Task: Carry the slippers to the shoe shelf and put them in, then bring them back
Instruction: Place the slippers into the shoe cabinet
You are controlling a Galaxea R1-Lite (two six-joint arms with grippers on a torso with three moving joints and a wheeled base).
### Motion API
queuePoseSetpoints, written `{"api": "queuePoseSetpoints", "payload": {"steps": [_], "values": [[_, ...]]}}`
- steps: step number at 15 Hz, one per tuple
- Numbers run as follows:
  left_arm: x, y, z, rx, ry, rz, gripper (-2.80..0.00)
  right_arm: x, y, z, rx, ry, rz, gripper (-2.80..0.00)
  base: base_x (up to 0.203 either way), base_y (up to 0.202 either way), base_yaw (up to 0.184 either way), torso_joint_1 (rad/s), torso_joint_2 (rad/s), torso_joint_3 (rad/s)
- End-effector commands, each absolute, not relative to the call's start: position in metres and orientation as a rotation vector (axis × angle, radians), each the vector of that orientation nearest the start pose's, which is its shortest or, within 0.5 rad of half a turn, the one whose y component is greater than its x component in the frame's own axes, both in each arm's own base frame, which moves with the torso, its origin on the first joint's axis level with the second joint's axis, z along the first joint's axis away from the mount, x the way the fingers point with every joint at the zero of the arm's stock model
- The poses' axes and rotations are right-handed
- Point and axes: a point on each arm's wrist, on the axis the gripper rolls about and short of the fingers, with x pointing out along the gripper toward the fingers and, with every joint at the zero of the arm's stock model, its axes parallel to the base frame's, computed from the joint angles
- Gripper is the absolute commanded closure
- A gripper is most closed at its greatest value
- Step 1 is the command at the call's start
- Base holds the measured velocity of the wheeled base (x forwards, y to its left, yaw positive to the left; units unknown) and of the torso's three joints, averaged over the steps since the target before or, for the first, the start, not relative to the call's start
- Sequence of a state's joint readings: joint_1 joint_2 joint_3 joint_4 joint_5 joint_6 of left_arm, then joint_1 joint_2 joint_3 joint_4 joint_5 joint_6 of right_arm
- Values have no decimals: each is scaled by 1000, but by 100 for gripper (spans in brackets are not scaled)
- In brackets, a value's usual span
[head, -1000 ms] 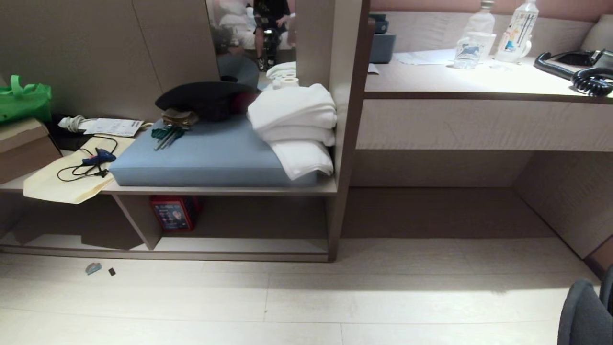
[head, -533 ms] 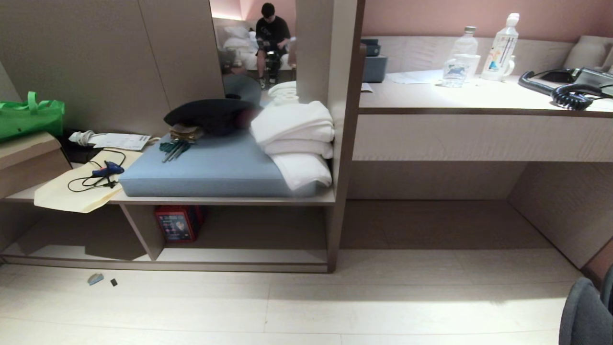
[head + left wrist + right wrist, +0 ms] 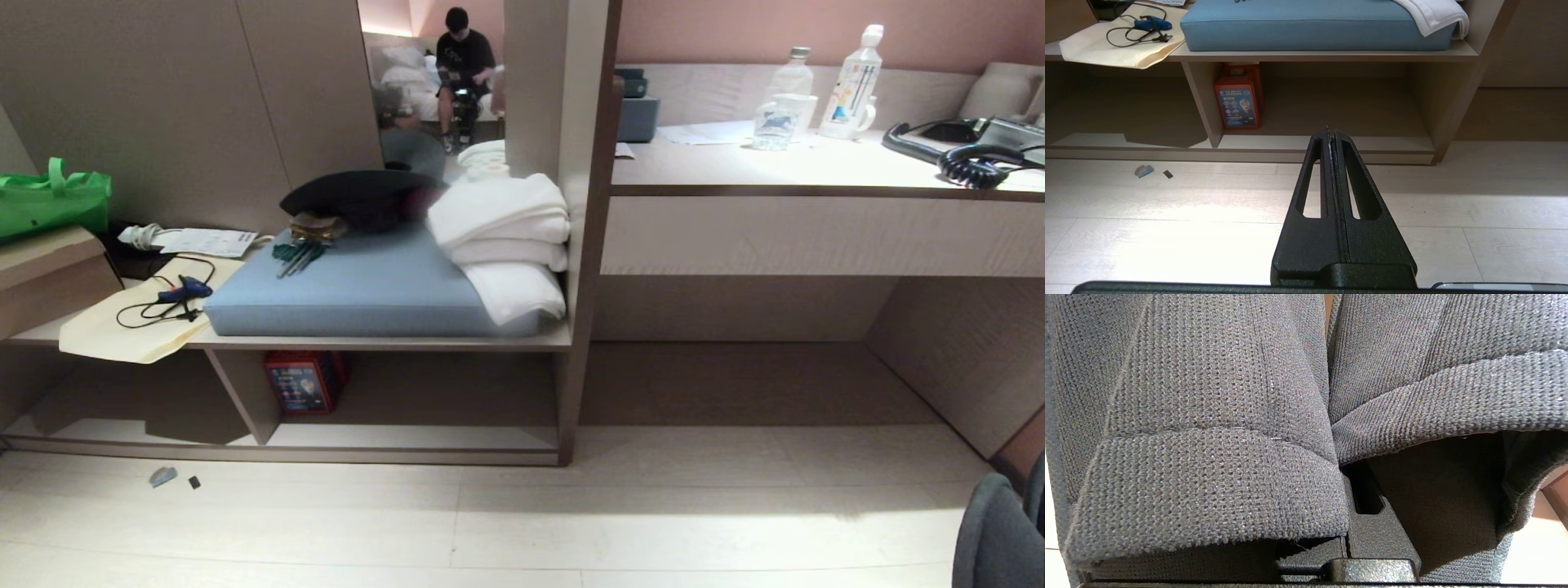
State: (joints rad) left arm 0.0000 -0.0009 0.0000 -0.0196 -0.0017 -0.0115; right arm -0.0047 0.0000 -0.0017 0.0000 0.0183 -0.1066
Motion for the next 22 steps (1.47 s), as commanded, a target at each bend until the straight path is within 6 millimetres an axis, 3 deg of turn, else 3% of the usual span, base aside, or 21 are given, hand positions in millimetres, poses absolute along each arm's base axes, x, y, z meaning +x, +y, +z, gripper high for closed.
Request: {"api": "queuePoseSetpoints", "payload": {"steps": [1, 6, 22], "values": [[-22, 0, 75, -12, -12, -2, 0, -23, 1, 76, -107, -1, 14, 0, 0, 0, 0, 0, 0, 0], [-22, 0, 75, -11, -12, -2, 0, -23, 1, 76, -108, -1, 14, 0, 1, 58, 1, 2, 1, 2], [-22, 0, 75, -11, -12, -2, 0, -23, 1, 76, -107, -1, 14, 0, 0, 196, -1, 2, 2, 3]]}}
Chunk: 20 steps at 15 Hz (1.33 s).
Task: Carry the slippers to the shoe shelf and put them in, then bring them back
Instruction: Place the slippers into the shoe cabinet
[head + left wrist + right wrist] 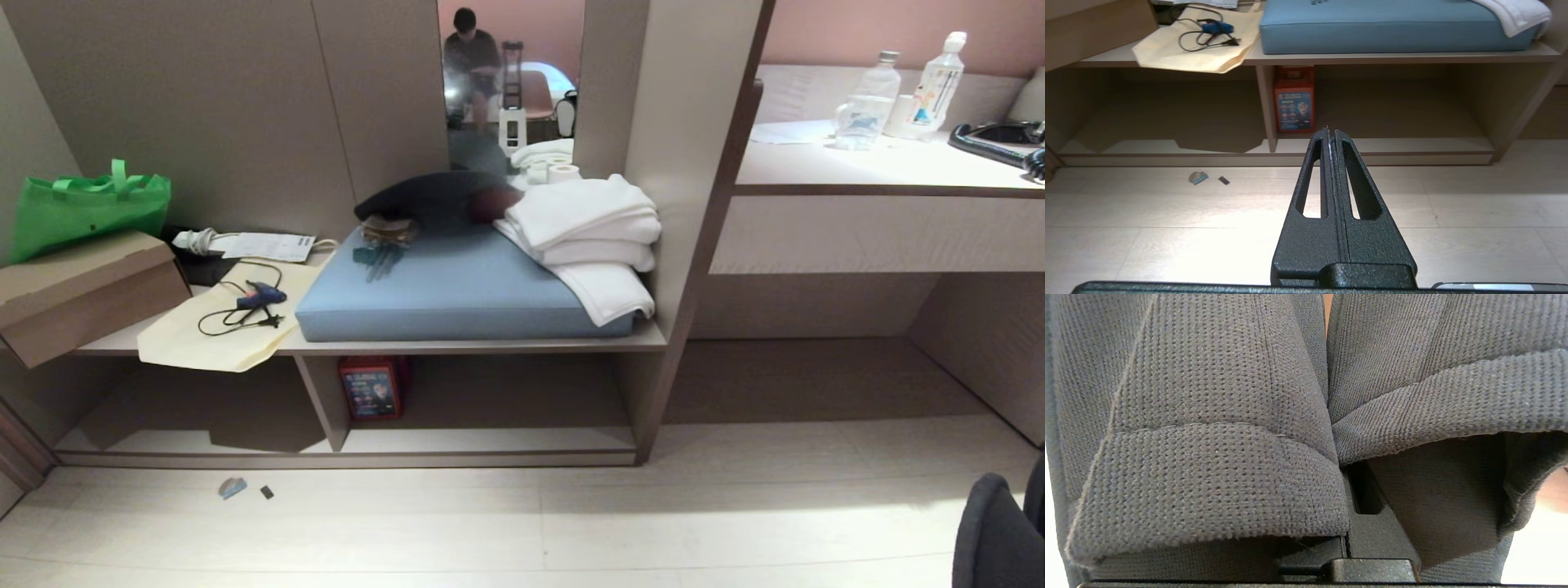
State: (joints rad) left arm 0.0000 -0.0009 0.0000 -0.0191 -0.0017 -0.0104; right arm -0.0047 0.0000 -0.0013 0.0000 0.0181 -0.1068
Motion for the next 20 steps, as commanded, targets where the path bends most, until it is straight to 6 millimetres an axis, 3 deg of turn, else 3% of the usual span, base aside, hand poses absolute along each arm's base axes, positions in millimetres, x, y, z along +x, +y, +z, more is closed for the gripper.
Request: {"api": "queuePoseSetpoints", "payload": {"steps": [1, 8, 20], "values": [[-22, 0, 75, -11, -12, -2, 0, -23, 1, 76, -109, -1, 14, 0, 0, 195, -3, 2, -2, 4], [-22, 0, 75, -11, -12, -2, 0, -23, 1, 76, -108, -1, 14, 0, 0, 184, -5, 3, 2, 3], [-22, 0, 75, -11, -12, -2, 0, -23, 1, 76, -109, -1, 14, 0, 0, 6, 0, 0, 0, 0]]}}
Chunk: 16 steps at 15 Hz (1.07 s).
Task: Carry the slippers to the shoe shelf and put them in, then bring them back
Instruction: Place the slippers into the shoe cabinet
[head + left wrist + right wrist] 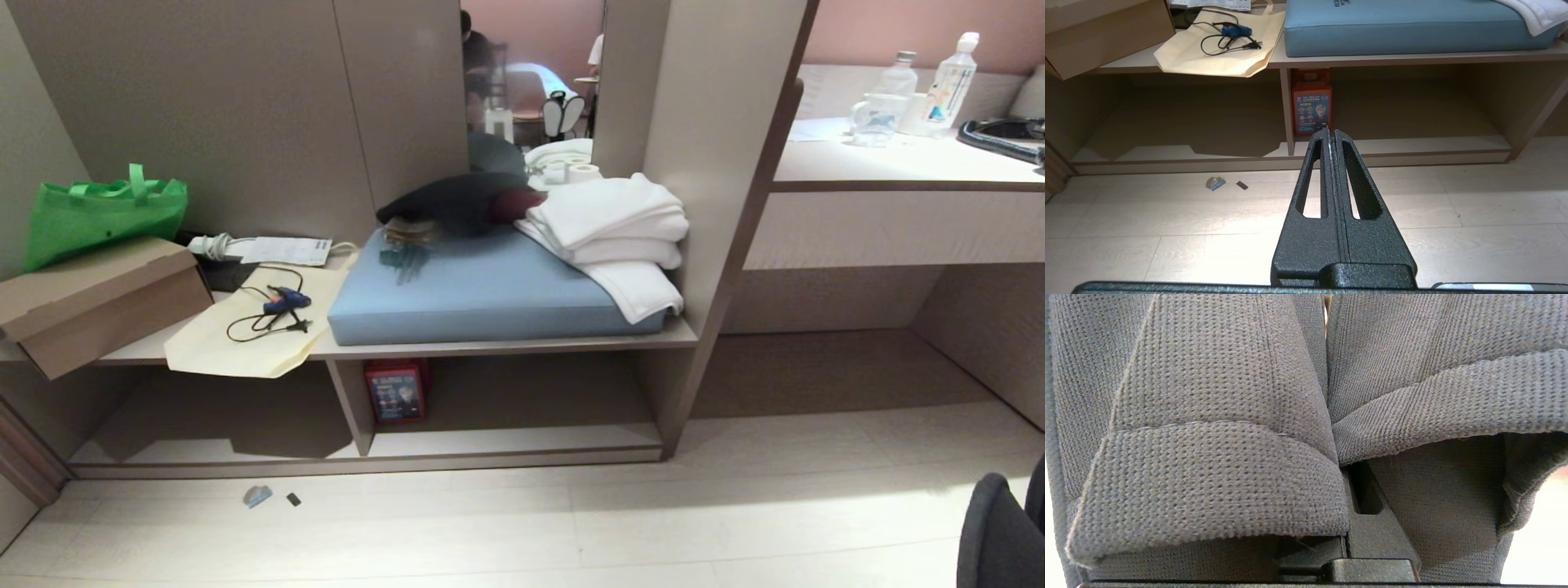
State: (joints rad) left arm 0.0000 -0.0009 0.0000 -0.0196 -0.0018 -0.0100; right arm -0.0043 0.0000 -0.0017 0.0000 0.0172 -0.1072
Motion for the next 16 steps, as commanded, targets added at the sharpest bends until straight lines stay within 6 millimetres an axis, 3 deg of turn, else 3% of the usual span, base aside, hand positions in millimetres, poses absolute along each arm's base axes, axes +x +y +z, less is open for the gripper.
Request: {"api": "queuePoseSetpoints", "payload": {"steps": [1, 7, 16], "values": [[-22, 0, 75, -11, -11, -2, 0, -23, 1, 76, -107, -1, 14, 0, 0, 0, 0, 0, 0, 0], [-22, 0, 75, -12, -12, -2, 0, -23, 1, 76, -109, -1, 14, 0, 173, 0, -1, 3, 3, 1], [-22, 0, 75, -12, -8, 0, 0, -23, 1, 76, -110, -1, 14, 0, 8, 0, 0, 2, 2, -69]]}}
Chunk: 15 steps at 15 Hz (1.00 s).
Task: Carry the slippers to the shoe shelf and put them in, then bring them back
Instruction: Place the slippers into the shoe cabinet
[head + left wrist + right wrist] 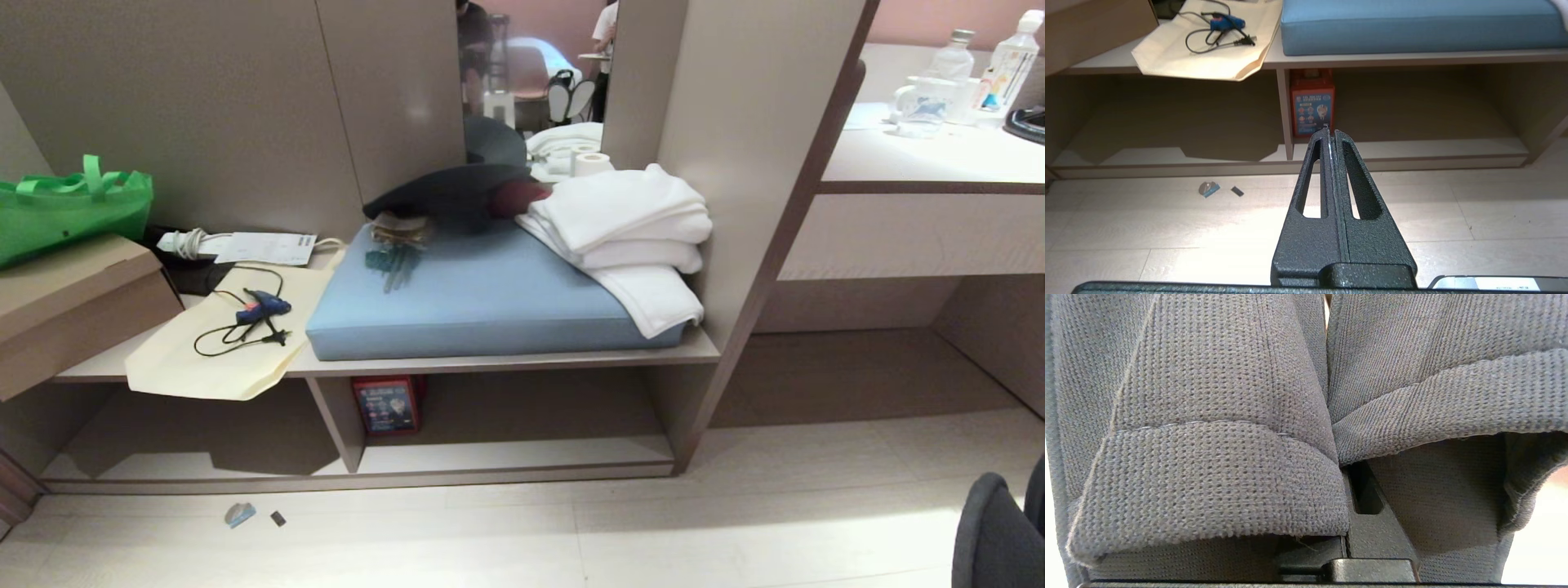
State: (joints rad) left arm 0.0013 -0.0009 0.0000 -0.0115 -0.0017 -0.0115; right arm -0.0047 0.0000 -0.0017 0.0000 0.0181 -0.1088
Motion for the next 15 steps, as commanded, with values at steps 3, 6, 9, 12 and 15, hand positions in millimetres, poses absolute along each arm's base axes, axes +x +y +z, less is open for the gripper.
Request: {"api": "queuePoseSetpoints", "payload": {"steps": [3, 6, 9, 12, 15], "values": [[-21, 0, 76, -12, 9, 0, 0, -23, 1, 76, -110, -1, 14, 0, 0, 0, 0, 5, -1, -200], [-22, 0, 75, -12, -7, 0, 0, -23, 1, 76, -111, -1, 14, 0, 0, 0, 0, 2, 4, -203], [-22, 0, 75, -13, -8, 0, 0, -23, 1, 76, -110, -1, 14, 0, 0, 0, 0, 2, 2, -195], [-22, 0, 75, -15, -9, 0, 0, -23, 1, 76, -112, -1, 14, 0, 0, 0, 0, 1, 3, -198], [-22, 0, 76, -15, -12, 0, 0, -23, 1, 76, -110, -1, 14, 0, 0, 0, 0, 0, 2, -200]]}}
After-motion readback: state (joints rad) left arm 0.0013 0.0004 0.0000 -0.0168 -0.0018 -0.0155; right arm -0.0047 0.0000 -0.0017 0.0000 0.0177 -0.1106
